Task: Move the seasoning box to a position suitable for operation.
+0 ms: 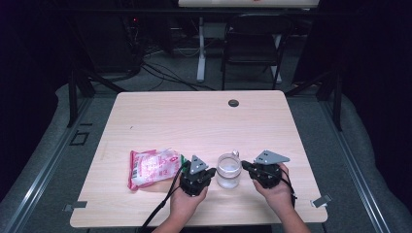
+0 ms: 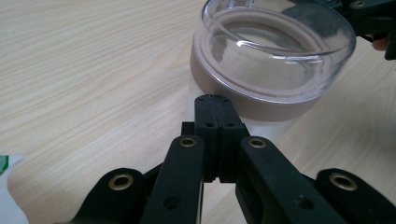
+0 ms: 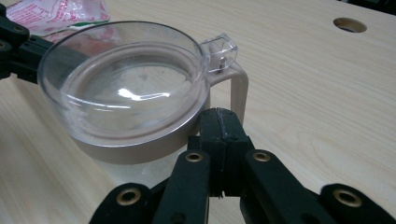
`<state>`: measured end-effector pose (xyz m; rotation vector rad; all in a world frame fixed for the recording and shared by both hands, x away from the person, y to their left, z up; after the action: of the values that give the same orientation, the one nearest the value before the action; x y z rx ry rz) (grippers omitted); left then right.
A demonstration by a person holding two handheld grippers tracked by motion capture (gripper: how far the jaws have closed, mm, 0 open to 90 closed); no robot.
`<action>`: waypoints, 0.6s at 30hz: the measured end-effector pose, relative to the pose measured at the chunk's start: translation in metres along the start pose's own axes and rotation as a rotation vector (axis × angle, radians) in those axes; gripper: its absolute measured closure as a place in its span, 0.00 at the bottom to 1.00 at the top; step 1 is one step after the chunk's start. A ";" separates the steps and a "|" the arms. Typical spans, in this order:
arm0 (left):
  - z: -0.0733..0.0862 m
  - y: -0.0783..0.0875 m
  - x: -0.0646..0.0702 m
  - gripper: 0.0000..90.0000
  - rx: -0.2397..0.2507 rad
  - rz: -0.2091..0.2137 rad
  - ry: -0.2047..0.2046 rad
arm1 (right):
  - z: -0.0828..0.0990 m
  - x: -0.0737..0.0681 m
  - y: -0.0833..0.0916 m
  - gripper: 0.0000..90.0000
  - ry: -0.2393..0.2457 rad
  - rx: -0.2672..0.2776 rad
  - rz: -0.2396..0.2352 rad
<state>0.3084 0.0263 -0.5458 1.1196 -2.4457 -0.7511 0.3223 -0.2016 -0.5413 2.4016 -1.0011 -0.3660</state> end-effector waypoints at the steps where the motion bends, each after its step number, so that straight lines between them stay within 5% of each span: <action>1: 0.000 0.000 0.000 1.00 0.000 0.000 -0.002 | 0.001 0.000 0.001 1.00 0.002 -0.005 0.000; 18: -0.005 -0.008 -0.007 1.00 0.022 0.031 0.001 | 0.009 -0.009 0.016 1.00 -0.010 0.003 -0.035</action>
<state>0.3206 0.0258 -0.5471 1.0879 -2.4706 -0.7154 0.3026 -0.2076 -0.5396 2.4249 -0.9654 -0.3899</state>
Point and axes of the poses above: each handheld gripper's, and its own axes: y roughly backward along the jaws, z roughly out of its underside, x roughly to its right, the point moved 2 cm from there along -y, roughly forward along the jaws, and after that the axes turned 5 degrees about -z, right-handed, at the moved point
